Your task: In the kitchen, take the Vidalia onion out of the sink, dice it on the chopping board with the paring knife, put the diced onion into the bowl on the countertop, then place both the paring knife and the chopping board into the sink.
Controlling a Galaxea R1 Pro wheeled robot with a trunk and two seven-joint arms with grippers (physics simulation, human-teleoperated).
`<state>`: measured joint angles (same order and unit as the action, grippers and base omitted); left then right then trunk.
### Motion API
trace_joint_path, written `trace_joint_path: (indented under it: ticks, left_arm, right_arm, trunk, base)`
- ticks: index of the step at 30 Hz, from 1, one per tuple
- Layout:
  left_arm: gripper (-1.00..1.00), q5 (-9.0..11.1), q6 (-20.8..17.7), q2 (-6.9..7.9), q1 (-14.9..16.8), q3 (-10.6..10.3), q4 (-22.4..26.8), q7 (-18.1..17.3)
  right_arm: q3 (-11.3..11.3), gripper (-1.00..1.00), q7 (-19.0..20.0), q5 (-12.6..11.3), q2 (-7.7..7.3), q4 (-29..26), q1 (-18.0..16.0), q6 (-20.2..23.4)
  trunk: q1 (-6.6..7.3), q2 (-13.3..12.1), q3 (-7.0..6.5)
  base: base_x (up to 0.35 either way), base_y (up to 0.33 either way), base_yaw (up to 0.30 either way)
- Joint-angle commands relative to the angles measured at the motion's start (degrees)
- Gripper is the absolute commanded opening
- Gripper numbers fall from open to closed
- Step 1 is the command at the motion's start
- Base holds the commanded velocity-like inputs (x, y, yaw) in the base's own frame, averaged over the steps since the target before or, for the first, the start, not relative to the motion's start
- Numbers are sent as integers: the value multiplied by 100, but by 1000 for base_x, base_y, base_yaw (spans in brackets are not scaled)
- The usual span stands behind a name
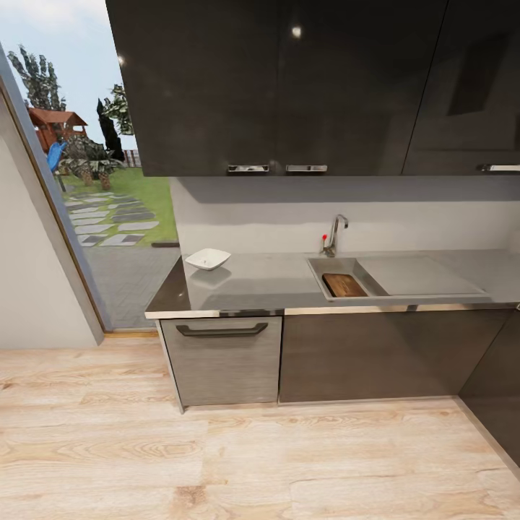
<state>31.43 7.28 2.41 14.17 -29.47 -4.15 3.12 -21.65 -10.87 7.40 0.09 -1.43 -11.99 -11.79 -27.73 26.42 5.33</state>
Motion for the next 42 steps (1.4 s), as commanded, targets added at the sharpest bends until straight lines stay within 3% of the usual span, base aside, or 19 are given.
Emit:
trace_joint_path:
  ticks: [1, 42]
  left_arm:
    - [100, 12, 28, -3, 7, -33, -16, 4]
    - [100, 12, 28, -3, 8, -33, -16, 4]
  right_arm:
    - [-49, 100, -20, 60, 0, 6, -5, -17]
    - [-50, 100, -20, 60, -1, 9, -6, -17]
  trunk:
    - [-3, 11, 11]
    - [-3, 11, 11]
  base:
    - [0, 0, 0]
    - [0, 0, 0]
